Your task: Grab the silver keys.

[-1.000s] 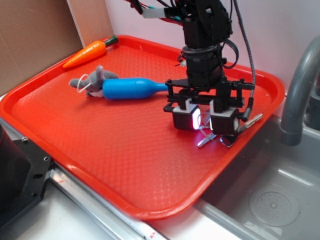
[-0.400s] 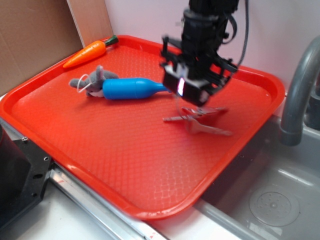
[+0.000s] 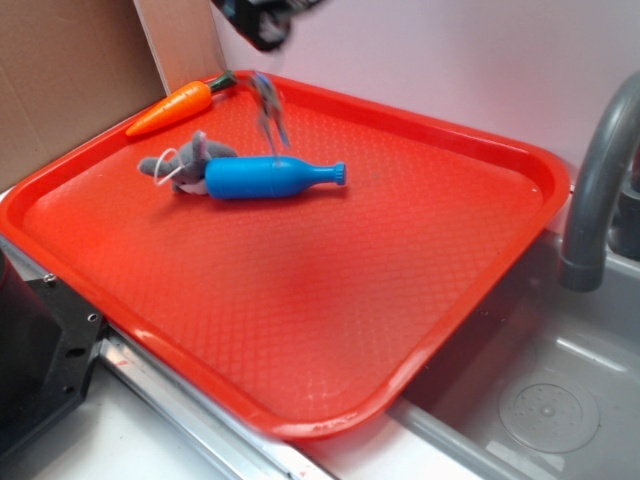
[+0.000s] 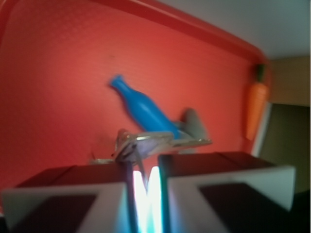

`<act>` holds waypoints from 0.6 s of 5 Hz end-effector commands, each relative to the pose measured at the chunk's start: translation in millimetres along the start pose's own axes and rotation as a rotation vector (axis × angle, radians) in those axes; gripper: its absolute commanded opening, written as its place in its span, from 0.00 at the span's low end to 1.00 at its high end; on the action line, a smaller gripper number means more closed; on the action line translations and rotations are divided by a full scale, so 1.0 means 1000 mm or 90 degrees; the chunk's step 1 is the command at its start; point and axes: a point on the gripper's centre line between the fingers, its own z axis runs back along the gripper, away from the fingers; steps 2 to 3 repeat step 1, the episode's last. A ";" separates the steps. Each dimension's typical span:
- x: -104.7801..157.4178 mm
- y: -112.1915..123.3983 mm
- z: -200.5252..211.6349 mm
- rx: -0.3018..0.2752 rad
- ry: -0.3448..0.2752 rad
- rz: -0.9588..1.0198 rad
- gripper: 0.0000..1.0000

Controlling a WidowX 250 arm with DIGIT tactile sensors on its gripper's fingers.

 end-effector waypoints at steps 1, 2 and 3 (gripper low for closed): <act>-0.022 0.020 0.027 -0.032 -0.072 0.044 0.00; -0.022 0.020 0.027 -0.032 -0.072 0.044 0.00; -0.022 0.020 0.027 -0.032 -0.072 0.044 0.00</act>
